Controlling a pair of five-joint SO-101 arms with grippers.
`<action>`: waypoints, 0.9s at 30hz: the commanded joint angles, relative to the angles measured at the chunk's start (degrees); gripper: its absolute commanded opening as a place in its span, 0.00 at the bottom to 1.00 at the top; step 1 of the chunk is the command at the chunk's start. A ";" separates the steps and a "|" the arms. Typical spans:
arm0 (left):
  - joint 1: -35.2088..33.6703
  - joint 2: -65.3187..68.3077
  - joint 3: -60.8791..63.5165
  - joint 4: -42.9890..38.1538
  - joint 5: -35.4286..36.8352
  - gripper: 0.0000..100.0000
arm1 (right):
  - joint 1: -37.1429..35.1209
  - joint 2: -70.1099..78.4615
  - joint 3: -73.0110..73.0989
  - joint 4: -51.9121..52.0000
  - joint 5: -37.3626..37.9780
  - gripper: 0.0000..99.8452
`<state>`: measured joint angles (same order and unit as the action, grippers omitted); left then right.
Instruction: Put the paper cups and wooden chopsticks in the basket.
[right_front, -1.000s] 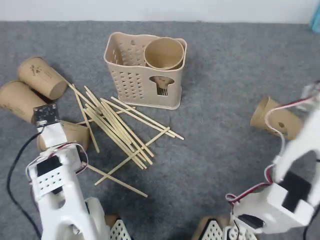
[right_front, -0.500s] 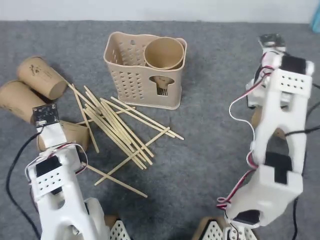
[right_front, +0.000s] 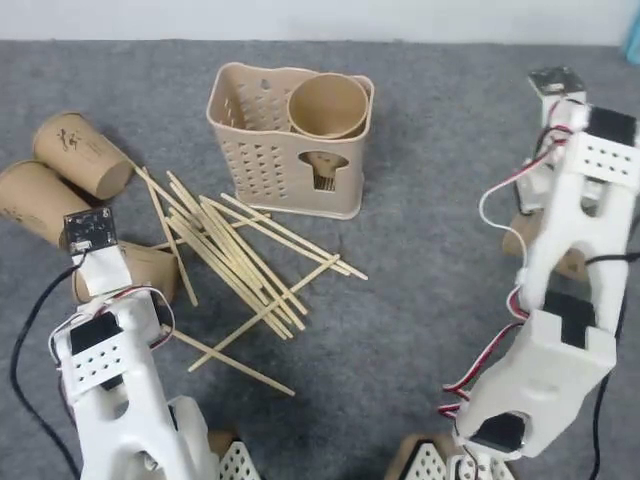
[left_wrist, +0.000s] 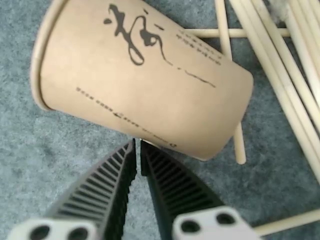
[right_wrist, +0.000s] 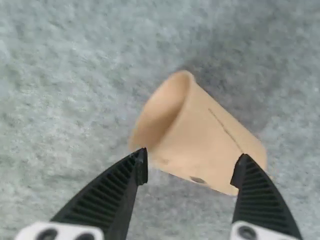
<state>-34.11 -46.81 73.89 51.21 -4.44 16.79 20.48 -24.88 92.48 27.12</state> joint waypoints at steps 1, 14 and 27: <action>0.00 -0.09 -1.54 -1.23 -0.18 0.01 | 3.91 -0.66 -3.08 0.48 2.73 0.26; 0.00 -0.09 -1.54 -1.23 -0.18 0.01 | -5.76 -9.36 -8.62 5.76 -8.00 0.26; -0.09 -0.09 -1.54 -1.23 -0.18 0.01 | -11.47 6.20 -8.44 -2.95 -9.58 0.04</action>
<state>-34.11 -46.81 73.89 51.21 -4.44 2.20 24.88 -30.59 91.52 17.89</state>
